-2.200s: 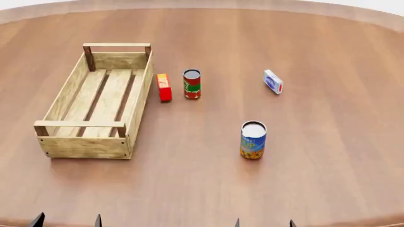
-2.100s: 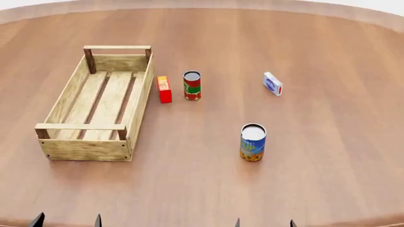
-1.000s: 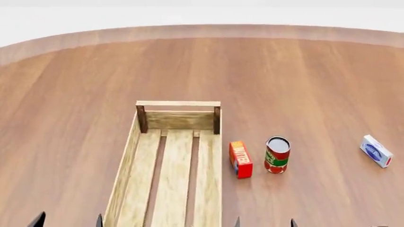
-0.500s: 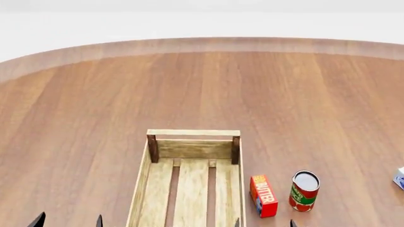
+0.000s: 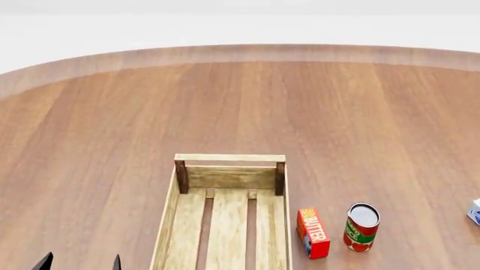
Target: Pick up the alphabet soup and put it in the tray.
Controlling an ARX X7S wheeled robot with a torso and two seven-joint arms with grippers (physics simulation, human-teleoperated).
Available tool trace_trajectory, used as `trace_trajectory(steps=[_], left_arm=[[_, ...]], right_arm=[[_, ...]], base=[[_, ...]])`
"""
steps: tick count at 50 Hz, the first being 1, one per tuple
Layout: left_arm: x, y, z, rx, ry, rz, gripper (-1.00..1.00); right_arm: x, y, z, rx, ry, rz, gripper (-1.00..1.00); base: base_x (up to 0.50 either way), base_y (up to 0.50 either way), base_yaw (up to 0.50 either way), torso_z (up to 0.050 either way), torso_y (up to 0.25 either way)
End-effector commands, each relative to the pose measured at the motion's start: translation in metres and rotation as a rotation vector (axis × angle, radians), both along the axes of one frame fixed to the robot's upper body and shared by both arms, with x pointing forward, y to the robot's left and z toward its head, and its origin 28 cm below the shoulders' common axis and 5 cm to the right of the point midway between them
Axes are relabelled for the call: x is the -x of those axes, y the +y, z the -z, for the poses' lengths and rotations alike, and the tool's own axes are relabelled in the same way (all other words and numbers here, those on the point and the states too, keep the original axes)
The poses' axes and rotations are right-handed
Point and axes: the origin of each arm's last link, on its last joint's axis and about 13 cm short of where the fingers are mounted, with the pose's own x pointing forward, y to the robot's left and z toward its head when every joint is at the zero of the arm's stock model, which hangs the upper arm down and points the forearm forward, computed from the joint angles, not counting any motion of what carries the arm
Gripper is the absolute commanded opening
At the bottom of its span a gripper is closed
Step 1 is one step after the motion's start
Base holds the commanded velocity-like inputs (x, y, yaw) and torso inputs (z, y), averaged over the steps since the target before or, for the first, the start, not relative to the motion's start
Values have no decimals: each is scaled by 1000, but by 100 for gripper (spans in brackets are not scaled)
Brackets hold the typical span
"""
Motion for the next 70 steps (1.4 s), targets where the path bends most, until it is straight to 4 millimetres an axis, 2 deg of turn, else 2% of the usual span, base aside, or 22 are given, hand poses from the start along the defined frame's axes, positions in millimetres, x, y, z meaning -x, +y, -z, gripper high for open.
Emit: trace_trajectory(steps=[1,10,16,30,38,70], left_arm=[[-1,0,0,0,2,-2,100],[0,0,1,1,1,1,100],[1,0,0,2,0,2,100],[1,0,0,1,-1,3,100],[1,-1,0,-2,-4,6,100],[0,-1,0,-4,-4,7,100]], right_arm=[[3,-6,-11,-51,53,296,100],[12,-13,-21,-78,-8,448,100],[14,-17,-19,-87,31,534,100],[16,-27,-17,-105,36,566,100],[11,-34,-6,-118,66,465,100],[-1,-55,9,-81,119,511,100]], base=[[0,0,0,0,0],[0,0,0,0,0],[0,0,0,0,0],[0,0,0,0,0],[0,0,0,0,0],[0,0,0,0,0]])
